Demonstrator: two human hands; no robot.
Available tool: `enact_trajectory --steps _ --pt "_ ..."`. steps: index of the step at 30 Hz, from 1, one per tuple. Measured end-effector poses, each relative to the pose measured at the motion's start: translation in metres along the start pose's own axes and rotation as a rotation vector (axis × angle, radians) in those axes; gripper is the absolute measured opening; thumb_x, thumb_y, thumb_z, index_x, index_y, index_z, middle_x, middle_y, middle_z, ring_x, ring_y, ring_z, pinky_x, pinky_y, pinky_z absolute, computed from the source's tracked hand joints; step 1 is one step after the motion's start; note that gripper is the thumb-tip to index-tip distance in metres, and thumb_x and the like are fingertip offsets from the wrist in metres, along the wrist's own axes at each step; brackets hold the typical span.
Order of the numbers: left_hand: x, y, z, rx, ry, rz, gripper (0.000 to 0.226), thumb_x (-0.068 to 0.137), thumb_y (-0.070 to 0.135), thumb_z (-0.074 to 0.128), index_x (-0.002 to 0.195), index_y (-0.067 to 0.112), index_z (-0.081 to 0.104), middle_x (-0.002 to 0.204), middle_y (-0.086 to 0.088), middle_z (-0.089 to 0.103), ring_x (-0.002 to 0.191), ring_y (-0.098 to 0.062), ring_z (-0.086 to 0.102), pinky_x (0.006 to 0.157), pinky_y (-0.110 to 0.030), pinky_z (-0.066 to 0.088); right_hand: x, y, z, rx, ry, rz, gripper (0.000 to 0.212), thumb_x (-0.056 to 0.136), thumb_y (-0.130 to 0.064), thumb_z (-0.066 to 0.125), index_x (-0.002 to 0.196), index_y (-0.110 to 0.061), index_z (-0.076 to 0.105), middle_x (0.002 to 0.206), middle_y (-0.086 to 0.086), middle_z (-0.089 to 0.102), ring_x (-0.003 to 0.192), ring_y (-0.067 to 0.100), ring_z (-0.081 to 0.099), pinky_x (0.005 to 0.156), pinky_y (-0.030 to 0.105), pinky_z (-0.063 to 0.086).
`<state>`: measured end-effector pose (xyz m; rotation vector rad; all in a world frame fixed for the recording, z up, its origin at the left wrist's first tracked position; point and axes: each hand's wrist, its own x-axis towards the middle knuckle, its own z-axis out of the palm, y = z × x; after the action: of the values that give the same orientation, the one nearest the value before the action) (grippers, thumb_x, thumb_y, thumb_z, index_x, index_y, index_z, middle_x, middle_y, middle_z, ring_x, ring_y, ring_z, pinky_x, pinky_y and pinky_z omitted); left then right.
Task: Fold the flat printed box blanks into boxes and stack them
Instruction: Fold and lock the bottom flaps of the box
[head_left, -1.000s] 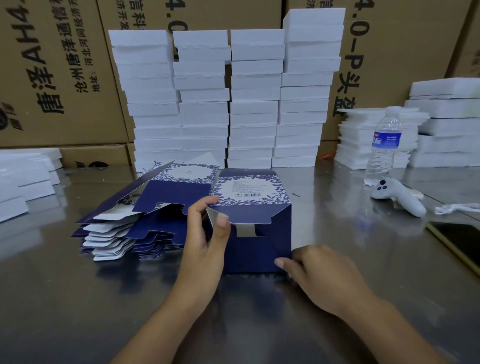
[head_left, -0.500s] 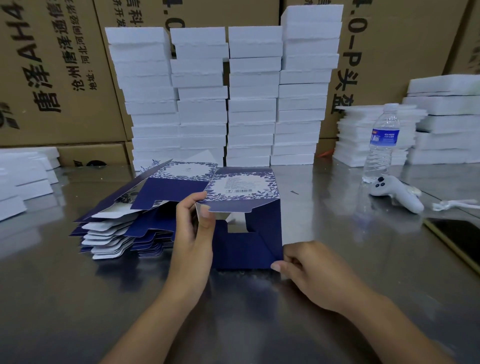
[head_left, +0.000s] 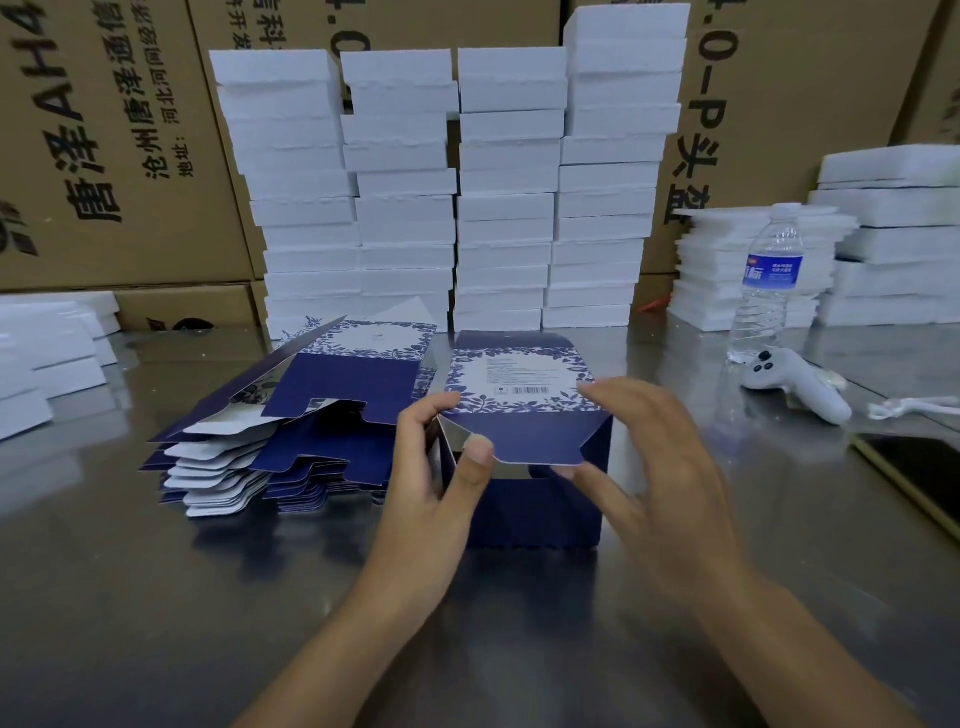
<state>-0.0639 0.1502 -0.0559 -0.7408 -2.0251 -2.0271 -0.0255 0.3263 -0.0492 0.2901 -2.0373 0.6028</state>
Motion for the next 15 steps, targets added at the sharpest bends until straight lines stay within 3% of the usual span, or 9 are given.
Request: enact_trajectory --steps 2,4,5,6,8,10,12,15 --pt "-0.001 0.0 -0.002 0.034 -0.053 -0.001 0.082 0.047 0.096 0.047 0.118 0.056 0.041 0.125 0.018 0.05 0.117 0.008 0.047 0.085 -0.002 0.037 0.001 0.0 0.0 -0.005 0.046 -0.009 0.039 0.077 -0.031 0.055 0.11 -0.013 0.067 0.11 -0.004 0.06 0.104 0.013 0.052 0.091 0.028 0.042" --pt "0.0 -0.001 -0.003 0.023 -0.141 -0.007 0.096 0.045 0.096 0.048 0.128 0.051 0.038 0.137 0.007 0.046 0.132 -0.006 0.038 0.1 -0.009 0.035 0.003 0.002 0.0 0.015 0.091 0.04 0.029 0.077 -0.024 0.056 0.097 -0.011 0.071 0.101 0.002 0.065 0.097 0.019 0.057 0.086 0.031 0.044" --pt "0.0 -0.001 -0.003 -0.006 -0.178 -0.018 0.098 0.046 0.095 0.05 0.132 0.048 0.037 0.142 0.012 0.043 0.139 -0.013 0.029 0.111 -0.021 0.031 0.004 0.002 -0.001 0.051 0.114 0.069 0.021 0.078 -0.024 0.061 0.093 -0.013 0.071 0.096 0.001 0.064 0.094 0.021 0.058 0.085 0.028 0.044" --pt "-0.001 -0.001 -0.004 -0.018 -0.201 -0.015 0.095 0.053 0.09 0.052 0.135 0.048 0.035 0.146 0.022 0.038 0.142 -0.012 0.021 0.113 -0.022 0.028 0.005 0.003 -0.002 0.101 0.134 0.099 0.016 0.079 -0.028 0.064 0.089 -0.017 0.069 0.093 -0.001 0.063 0.091 0.021 0.059 0.083 0.022 0.043" --pt "-0.002 0.001 -0.002 0.016 -0.21 0.042 0.071 0.074 0.068 0.058 0.137 0.05 0.031 0.143 0.036 0.031 0.137 0.013 0.019 0.098 -0.001 0.03 0.007 0.002 -0.003 0.18 0.174 0.153 0.015 0.081 -0.041 0.059 0.085 -0.028 0.063 0.087 -0.004 0.062 0.088 0.019 0.058 0.08 0.014 0.04" --pt "-0.003 0.0 0.001 0.057 -0.152 0.081 0.061 0.082 0.041 0.062 0.134 0.049 0.033 0.134 0.043 0.036 0.126 0.024 0.027 0.086 0.005 0.032 0.008 0.0 -0.004 0.218 0.213 0.17 0.01 0.082 -0.044 0.055 0.082 -0.035 0.058 0.084 -0.006 0.061 0.086 0.018 0.057 0.077 0.013 0.039" --pt "-0.002 -0.004 0.005 0.066 -0.022 0.076 0.058 0.081 0.022 0.069 0.125 0.048 0.042 0.119 0.042 0.05 0.116 0.022 0.041 0.079 0.0 0.041 0.008 -0.002 -0.004 0.213 0.231 0.153 0.004 0.083 -0.044 0.055 0.082 -0.04 0.055 0.081 -0.006 0.06 0.083 0.019 0.057 0.076 0.012 0.038" --pt "0.001 -0.009 0.006 0.13 0.185 0.097 0.042 0.071 0.011 0.08 0.098 0.034 0.057 0.096 0.019 0.067 0.093 0.009 0.06 0.067 -0.005 0.047 0.007 -0.004 -0.004 0.203 0.209 0.122 0.01 0.082 -0.042 0.056 0.081 -0.034 0.061 0.079 -0.002 0.062 0.082 0.02 0.056 0.077 0.013 0.037"
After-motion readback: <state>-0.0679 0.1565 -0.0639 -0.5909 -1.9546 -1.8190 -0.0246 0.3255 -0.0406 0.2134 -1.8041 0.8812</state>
